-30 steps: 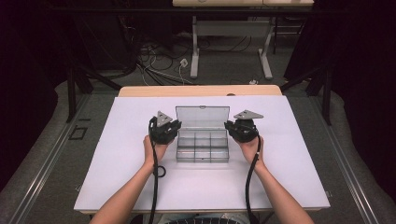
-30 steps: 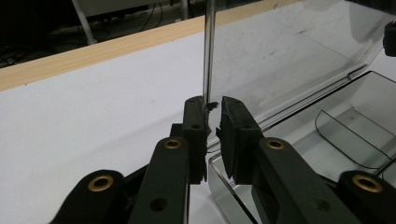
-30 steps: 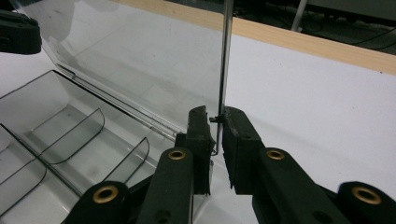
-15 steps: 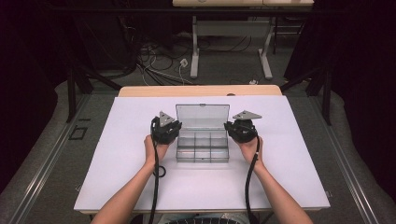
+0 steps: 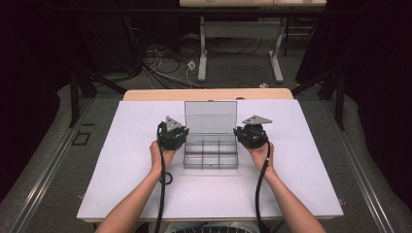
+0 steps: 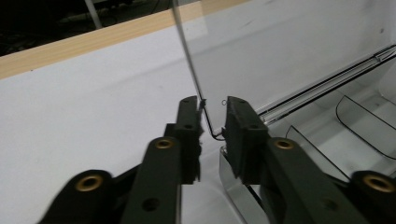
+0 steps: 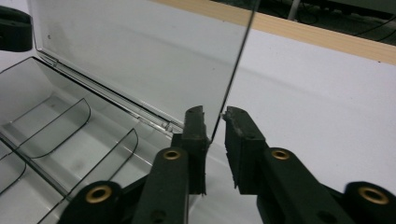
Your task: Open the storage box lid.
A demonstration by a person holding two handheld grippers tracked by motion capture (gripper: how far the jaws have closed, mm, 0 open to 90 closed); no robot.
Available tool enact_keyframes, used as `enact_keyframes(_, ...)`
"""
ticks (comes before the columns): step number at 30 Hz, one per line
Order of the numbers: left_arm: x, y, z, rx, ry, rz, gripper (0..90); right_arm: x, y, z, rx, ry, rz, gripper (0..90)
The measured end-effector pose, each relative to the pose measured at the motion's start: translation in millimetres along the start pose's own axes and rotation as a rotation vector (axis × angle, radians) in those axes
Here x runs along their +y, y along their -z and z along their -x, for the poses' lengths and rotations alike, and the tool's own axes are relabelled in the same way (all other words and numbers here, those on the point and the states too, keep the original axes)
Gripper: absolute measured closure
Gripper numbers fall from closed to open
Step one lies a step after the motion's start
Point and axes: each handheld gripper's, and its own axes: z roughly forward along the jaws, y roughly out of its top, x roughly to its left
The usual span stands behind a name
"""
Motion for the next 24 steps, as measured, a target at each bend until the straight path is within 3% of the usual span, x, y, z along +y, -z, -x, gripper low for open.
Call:
enact_keyframes(5, 0.4, 16.1, 3.1, 0.039, -0.023, 0.011, 48.7, -1.9, 8.6, 1.9, 0.023, 0.024, -0.021, 66.3)
enact_keyframes(8, -3.1, 28.8, 5.1, 0.044, -0.045, 0.008, 40.8, -4.1, 16.4, 1.4, 0.033, 0.069, -0.043, 61.4)
enact_keyframes(12, -12.4, 43.5, 4.9, 0.025, -0.055, -0.012, 34.5, -6.6, 25.6, -0.2, 0.073, 0.084, -0.074, 54.6)
enact_keyframes(15, -16.2, 51.5, 2.5, 0.021, -0.085, -0.041, 31.0, -8.2, 31.7, -1.1, 0.106, 0.080, -0.102, 48.4)
enact_keyframes(24, -30.7, 76.9, -10.0, 0.006, -0.054, -0.068, 18.1, -17.9, 54.0, -6.2, 0.149, 0.086, -0.131, 34.5)
